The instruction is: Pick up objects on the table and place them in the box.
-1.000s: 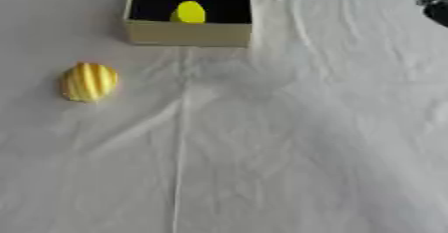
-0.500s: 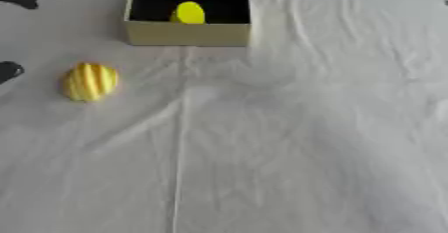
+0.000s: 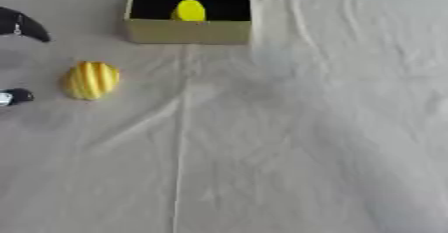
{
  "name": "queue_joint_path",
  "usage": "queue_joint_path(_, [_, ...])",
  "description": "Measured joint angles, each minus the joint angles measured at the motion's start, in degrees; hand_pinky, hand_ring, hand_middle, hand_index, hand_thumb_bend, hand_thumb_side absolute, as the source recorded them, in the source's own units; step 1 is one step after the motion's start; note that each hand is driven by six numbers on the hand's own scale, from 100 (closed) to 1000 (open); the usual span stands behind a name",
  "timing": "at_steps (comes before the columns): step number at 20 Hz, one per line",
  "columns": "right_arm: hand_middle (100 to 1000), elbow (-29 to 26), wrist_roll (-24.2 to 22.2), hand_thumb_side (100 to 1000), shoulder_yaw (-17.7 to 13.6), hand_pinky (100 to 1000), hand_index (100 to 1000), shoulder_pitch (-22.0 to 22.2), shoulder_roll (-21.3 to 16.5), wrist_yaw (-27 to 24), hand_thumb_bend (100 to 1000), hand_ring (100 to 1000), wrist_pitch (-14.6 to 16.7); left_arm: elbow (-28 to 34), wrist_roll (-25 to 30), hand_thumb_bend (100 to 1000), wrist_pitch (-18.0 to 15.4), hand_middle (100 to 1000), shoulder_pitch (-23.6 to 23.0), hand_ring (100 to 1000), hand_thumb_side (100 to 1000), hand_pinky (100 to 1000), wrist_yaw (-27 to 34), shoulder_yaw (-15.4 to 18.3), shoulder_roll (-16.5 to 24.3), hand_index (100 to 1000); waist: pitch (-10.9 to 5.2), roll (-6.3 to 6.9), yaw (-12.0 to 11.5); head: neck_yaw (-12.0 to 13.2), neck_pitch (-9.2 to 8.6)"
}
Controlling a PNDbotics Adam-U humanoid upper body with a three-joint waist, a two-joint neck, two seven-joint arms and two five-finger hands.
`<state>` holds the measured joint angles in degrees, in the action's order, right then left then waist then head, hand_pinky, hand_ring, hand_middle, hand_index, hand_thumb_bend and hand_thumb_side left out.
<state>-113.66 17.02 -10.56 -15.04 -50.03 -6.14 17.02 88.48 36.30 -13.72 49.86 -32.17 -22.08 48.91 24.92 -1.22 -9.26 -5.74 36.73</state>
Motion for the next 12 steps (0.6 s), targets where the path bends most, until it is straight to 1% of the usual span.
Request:
queue_joint_path(2, [624, 0.0, -0.2, 354, 0.0, 913, 827, 0.0, 0.3, -0.1, 100, 848, -0.2, -1.8, 0.4, 473, -0.7, 849, 0.0, 935, 358, 919, -1.5, -0.7, -1.0, 912, 0.00, 0.00, 0.2, 0.1, 0.00])
queue_joint_path(3, [624, 0.0, -0.4, 360, 0.0, 914, 827, 0.0, 0.4, -0.1, 100, 848, -0.4, -2.8, 0.4, 450, -0.9, 848, 0.1, 934, 356, 919, -2.1, -1.0, -1.6, 911, 0.00, 0.00, 0.2, 0.2, 0.00])
queue_joint_path(4, [623, 0.0, -0.5, 347, 0.0, 914, 826, 0.0, 0.5, -0.2, 100, 848, -0.5, -3.8, 0.3, 398, -1.1, 848, 0.2, 933, 372, 918, -2.6, -1.1, -2.2, 912, 0.00, 0.00, 0.3, 0.2, 0.00])
queue_joint_path(5, [623, 0.0, -0.6, 366, 0.0, 914, 826, 0.0, 0.6, -0.3, 100, 848, -0.6, -4.8, 0.2, 420, -1.2, 848, 0.3, 933, 350, 918, -3.0, -1.2, -2.8, 912, 0.00, -0.01, 0.4, 0.3, 0.01])
queue_joint_path(9, [623, 0.0, -0.9, 366, 0.0, 914, 826, 0.0, 1.0, -0.5, 100, 848, -0.9, -7.6, -0.6, 420, -1.5, 848, 1.0, 933, 350, 918, -4.1, -1.4, -4.7, 912, 0.00, -0.01, 0.5, 0.5, 0.01])
queue_joint_path(10, [617, 0.0, -1.0, 412, 0.1, 918, 823, 0.0, 1.0, -0.5, 100, 847, -1.0, -7.9, -0.8, 306, -1.6, 844, 1.0, 928, 323, 915, -4.3, -1.4, -4.8, 911, 0.01, -0.02, 0.6, 0.6, 0.01])
queue_joint_path(12, [613, 0.0, -1.3, 438, 0.1, 919, 820, 0.0, 1.4, -0.5, 100, 845, -1.3, -8.7, -1.3, 281, -1.2, 843, 1.3, 926, 328, 913, -4.2, -1.2, -5.6, 911, 0.14, -0.02, 0.9, 0.7, 0.01])
